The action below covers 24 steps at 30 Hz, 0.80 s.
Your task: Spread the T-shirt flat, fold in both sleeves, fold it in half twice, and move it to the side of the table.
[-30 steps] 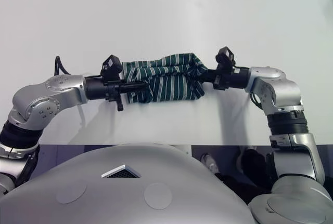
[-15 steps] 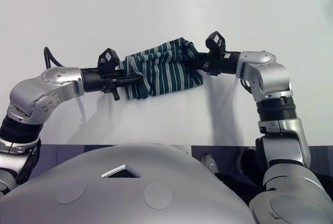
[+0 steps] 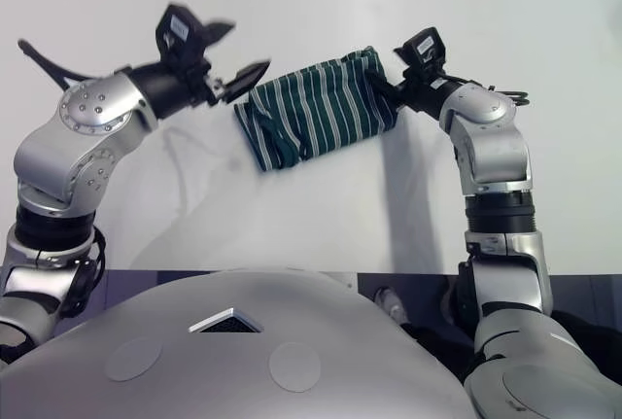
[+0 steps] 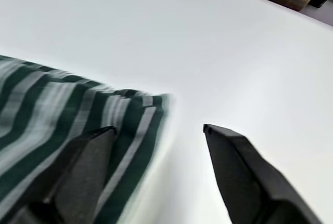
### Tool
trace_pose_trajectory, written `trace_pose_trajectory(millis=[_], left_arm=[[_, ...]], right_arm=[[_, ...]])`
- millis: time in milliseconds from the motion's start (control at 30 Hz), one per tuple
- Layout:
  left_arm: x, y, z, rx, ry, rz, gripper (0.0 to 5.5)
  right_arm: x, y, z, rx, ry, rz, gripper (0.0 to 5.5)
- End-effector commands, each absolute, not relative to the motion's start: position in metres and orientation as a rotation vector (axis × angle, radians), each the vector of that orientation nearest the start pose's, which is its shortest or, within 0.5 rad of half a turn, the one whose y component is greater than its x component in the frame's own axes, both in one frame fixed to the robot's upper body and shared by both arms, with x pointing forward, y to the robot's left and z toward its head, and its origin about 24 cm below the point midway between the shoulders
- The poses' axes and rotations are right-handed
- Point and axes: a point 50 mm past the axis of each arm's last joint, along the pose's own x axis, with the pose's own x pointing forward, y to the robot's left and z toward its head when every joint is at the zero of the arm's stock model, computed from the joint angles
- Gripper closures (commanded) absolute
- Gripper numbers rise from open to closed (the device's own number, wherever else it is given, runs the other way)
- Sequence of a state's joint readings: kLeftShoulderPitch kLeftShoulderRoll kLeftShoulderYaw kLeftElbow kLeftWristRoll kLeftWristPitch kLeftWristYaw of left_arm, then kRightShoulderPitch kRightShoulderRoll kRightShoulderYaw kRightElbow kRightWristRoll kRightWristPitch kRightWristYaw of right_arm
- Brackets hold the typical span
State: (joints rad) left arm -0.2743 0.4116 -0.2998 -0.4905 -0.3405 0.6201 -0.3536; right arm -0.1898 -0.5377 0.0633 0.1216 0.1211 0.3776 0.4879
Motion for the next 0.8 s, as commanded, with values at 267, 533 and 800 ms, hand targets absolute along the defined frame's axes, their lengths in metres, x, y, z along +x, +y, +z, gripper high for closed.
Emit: trace_pose_trajectory(millis=[267,533,800], left_arm=[[0.285,0.017,0.035,0.231,0.374,-1.163,0.97],[0.349,0.142,-0.003,0.545,0.566,-0.365,0.97],[0.369,0.262,0.054,0.308,0.445,0.336,0.97]], right_arm=[[0.303,-0.254,0.060,-0.339,0.087,-0.115,1.64],[0.302,-0.249,0.058,-0.268,0.035,-0.175,1.64],[0.320,-0.220,0.062,-0.233,-0.066,-0.152,1.64]])
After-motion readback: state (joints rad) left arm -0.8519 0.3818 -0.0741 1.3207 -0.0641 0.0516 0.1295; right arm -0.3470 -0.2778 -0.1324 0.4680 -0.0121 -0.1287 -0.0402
